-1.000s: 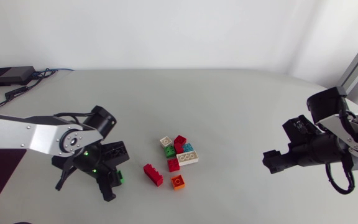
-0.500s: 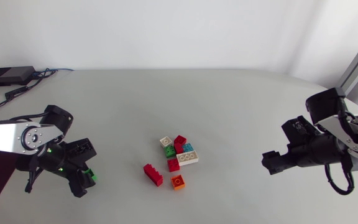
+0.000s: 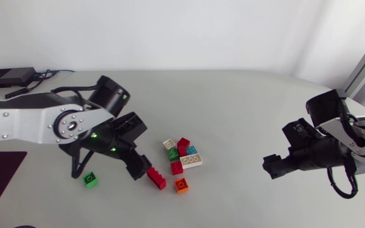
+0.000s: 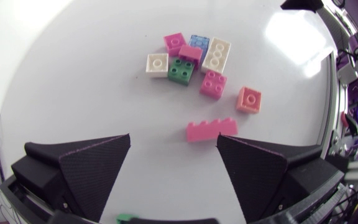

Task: Sort duplo bricks by size, large to the right and small to the left

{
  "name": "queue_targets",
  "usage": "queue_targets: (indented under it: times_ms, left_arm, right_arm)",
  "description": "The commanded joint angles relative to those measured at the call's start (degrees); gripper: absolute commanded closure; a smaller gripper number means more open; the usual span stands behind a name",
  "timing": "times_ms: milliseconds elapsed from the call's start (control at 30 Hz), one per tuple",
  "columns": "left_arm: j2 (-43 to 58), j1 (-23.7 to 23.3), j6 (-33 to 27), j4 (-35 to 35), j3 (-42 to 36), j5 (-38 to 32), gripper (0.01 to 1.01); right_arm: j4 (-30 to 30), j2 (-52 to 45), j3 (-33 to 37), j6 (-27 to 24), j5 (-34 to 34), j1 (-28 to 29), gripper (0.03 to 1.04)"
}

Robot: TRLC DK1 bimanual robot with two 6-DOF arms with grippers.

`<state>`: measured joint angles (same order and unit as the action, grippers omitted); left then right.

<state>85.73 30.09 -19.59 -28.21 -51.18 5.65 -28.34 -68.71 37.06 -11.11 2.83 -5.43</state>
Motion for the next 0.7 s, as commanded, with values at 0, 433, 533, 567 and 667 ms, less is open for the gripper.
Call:
queue_targets:
  times_ms: [0, 433, 533, 567, 667]
  left_arm:
    - [4.27, 1.91, 8.78, -0.27, -2.52, -0.03, 0.041]
    - [1.98, 1.47, -13.01, -5.37, 4.16, 1.12, 0.043]
    - [1.28, -2.49, -25.14, -10.9, 4.07, 2.7, 0.043]
    - [0.57, -3.28, -28.31, -12.31, 3.89, 2.7, 0.043]
    - [-0.48, -3.63, -34.46, -13.37, 2.93, 2.7, 0.044]
  right_arm:
    - [-0.75, -0.46, 0.47, 1.36, 0.07, -0.46, 0.07]
    - [-0.23, -1.61, 0.38, 1.27, 0.07, -0.9, 0.07]
    - [-0.23, -1.43, 0.12, 1.01, -0.02, -0.81, 0.07]
    - [-0.23, -1.43, 0.03, 0.83, -0.02, -0.72, 0.07]
    - [0.12, -2.13, -0.06, 0.74, -0.02, -0.37, 0.07]
